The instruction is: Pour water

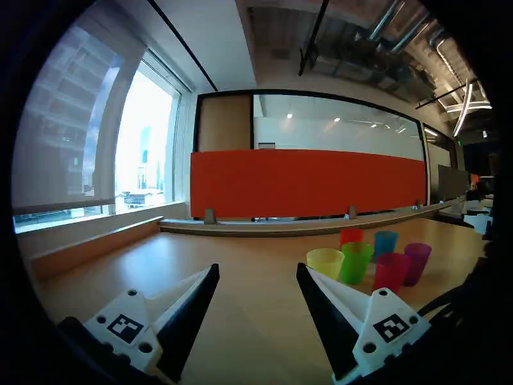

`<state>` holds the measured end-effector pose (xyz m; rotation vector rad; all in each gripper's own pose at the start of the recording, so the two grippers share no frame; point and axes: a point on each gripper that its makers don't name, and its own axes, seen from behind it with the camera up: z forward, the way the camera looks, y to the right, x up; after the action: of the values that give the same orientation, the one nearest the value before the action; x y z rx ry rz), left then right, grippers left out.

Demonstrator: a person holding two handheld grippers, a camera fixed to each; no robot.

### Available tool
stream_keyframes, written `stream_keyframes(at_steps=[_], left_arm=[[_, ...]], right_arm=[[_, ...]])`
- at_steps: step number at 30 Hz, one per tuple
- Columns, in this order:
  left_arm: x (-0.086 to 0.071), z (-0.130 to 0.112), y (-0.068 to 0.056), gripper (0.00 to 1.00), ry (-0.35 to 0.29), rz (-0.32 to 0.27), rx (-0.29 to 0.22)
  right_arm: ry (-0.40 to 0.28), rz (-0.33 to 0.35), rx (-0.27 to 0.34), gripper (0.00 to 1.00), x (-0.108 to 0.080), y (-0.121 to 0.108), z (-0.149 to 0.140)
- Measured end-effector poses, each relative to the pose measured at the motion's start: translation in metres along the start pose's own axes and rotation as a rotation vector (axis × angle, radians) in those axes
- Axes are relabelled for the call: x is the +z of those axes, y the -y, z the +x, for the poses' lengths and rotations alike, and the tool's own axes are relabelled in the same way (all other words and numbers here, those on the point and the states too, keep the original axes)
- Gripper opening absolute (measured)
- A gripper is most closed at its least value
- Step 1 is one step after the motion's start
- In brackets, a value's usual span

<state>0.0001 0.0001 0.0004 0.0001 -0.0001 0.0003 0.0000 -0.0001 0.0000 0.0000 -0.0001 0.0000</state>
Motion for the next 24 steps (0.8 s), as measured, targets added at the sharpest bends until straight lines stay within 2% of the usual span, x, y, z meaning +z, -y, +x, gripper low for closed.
stream_keyframes(at_steps=[11,24], left_arm=[[0.001,0.000,-0.001,0.89,0.001,-0.004,0.001],[0.002,-0.001,-0.012,0.89,0.017,-0.058,0.011]], right_arm=[[0.000,0.000,-0.001,0.99,-0.001,0.001,0.001],[0.006,-0.014,-0.010,0.99,-0.001,-0.004,0.001]])
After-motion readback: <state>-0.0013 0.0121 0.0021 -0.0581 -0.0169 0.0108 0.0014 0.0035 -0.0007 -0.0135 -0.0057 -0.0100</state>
